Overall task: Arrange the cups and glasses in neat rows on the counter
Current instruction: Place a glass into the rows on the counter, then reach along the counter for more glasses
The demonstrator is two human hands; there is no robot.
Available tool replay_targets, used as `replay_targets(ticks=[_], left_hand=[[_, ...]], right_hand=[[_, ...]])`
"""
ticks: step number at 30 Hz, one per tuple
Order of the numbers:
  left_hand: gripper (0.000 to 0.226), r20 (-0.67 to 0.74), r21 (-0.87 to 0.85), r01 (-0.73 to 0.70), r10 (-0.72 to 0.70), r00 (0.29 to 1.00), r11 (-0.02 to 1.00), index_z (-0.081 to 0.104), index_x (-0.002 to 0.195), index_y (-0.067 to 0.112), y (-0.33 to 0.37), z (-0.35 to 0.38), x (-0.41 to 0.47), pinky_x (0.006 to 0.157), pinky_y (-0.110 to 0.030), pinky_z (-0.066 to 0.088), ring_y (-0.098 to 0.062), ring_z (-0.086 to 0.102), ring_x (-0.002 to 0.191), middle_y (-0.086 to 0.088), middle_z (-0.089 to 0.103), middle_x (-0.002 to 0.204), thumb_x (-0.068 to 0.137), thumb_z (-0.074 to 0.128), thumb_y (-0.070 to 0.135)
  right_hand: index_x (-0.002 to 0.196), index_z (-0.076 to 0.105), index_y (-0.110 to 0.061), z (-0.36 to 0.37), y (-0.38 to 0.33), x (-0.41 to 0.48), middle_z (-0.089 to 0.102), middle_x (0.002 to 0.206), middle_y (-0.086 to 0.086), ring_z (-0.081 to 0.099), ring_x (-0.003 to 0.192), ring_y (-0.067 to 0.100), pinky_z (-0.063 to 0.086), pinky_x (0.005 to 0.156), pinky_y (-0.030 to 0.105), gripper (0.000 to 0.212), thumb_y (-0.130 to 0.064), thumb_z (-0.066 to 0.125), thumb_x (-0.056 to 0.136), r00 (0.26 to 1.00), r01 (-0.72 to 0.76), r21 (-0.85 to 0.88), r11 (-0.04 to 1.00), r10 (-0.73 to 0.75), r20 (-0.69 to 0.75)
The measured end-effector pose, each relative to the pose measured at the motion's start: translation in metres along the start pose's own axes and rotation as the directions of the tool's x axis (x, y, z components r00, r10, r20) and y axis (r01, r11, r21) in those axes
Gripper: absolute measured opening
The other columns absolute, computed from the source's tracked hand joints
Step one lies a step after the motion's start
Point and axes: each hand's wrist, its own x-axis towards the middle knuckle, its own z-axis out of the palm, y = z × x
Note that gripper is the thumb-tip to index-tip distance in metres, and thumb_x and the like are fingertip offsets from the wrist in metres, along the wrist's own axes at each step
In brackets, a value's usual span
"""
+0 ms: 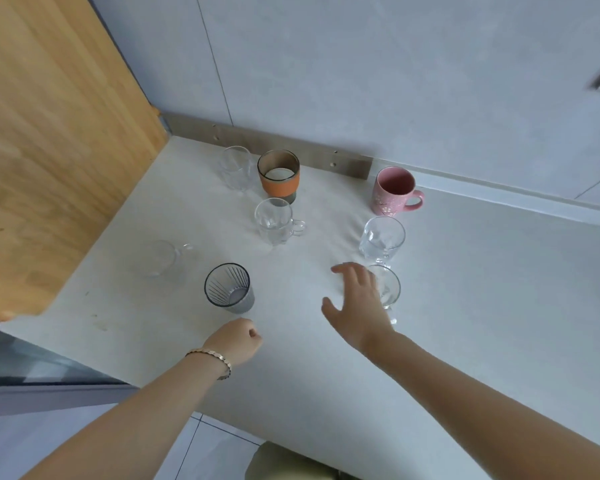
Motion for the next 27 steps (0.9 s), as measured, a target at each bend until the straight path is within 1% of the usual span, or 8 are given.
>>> replay_targets(ticks=[2,5,8,10,13,17,22,27], left_hand=[[0.026,-0.011,-0.014,0.011,-0.011,1.0,1.0,0.036,0.061,0.016,-0.012,-0.004,0.0,0.068,-0.03,0.033,-0.02,0.044,0.074,-0.001,0.044,0.069,0.086,0.043,0.015],[0.027,-0.012,-0.014,0.036,-0.036,0.999,0.999,0.033,0.06,0.015,-0.028,-0.01,0.0,0.066,-0.031,0.031,-0.021,0.039,0.07,-0.003,0.041,0.068,0.085,0.042,0.014],[0.016,0.008,0.009,0.056,-0.056,0.998,0.998,0.043,0.07,0.013,-0.044,-0.014,0.001,0.069,-0.031,0.035,-0.022,0.044,0.073,-0.006,0.05,0.081,0.085,0.042,0.016],[0.014,0.026,0.01,0.071,-0.072,0.997,0.997,0.045,0.073,0.013,-0.051,-0.016,0.001,0.07,-0.03,0.036,-0.022,0.045,0.074,-0.006,0.051,0.084,0.086,0.041,0.017],[0.019,0.029,0.013,0.074,-0.075,0.997,0.997,0.04,0.068,0.014,-0.054,-0.017,0.003,0.069,-0.029,0.034,-0.022,0.044,0.075,-0.006,0.05,0.084,0.086,0.041,0.017],[0.025,0.039,0.047,0.053,-0.054,0.998,0.998,0.037,0.061,0.018,-0.041,-0.018,0.007,0.069,-0.028,0.036,-0.023,0.047,0.077,-0.004,0.049,0.079,0.086,0.041,0.016],[0.013,0.031,0.111,-0.019,0.016,0.999,0.994,0.05,0.077,0.016,-0.001,-0.023,0.021,0.083,-0.032,0.047,-0.022,0.051,0.082,-0.003,0.056,0.088,0.086,0.041,0.017],[0.017,0.096,0.175,-0.087,0.071,0.993,0.981,0.043,0.069,0.018,0.057,-0.025,0.034,0.069,-0.029,0.039,-0.022,0.044,0.075,-0.004,0.05,0.079,0.085,0.041,0.016]], right_hand=[[0.143,0.032,-0.014,0.016,-0.034,0.019,0.028,0.149,0.004,0.023,0.14,0.024,0.024,0.113,0.031,0.066,-0.021,0.062,0.084,0.975,0.122,-0.02,0.992,-0.116,0.19],[0.15,0.016,-0.021,0.044,-0.081,0.046,0.015,0.157,0.004,0.017,0.143,0.026,0.025,0.114,0.038,0.087,-0.019,0.068,0.08,0.884,0.287,-0.092,0.954,-0.226,0.409],[0.151,0.008,-0.028,0.066,-0.103,0.065,0.011,0.158,0.003,0.021,0.143,0.028,0.032,0.11,0.041,0.1,-0.014,0.072,0.076,0.809,0.387,-0.233,0.892,-0.207,0.55],[0.149,0.01,-0.033,0.076,-0.104,0.071,0.021,0.154,0.002,0.036,0.135,0.029,0.04,0.102,0.039,0.099,-0.015,0.073,0.075,0.806,0.398,-0.317,0.861,-0.163,0.569],[0.143,0.023,-0.03,0.081,-0.097,0.07,0.042,0.135,0.002,0.05,0.121,0.027,0.045,0.085,0.035,0.087,-0.018,0.073,0.073,0.874,0.302,-0.294,0.907,-0.14,0.466],[0.131,0.032,-0.016,0.065,-0.078,0.061,0.047,0.129,0.001,0.052,0.114,0.026,0.04,0.074,0.03,0.08,-0.023,0.079,0.066,0.91,0.191,-0.208,0.959,-0.094,0.404],[0.129,0.034,-0.019,0.005,-0.052,0.049,0.05,0.129,-0.005,0.055,0.114,0.019,0.047,0.092,0.032,0.08,-0.027,0.08,0.064,0.985,-0.014,0.077,0.997,0.0,0.174],[0.138,0.034,-0.02,-0.097,-0.012,0.05,0.049,0.118,-0.006,0.054,0.104,0.011,0.045,0.093,0.03,0.091,-0.028,0.084,0.063,0.988,-0.061,0.162,0.985,0.083,-0.133]])
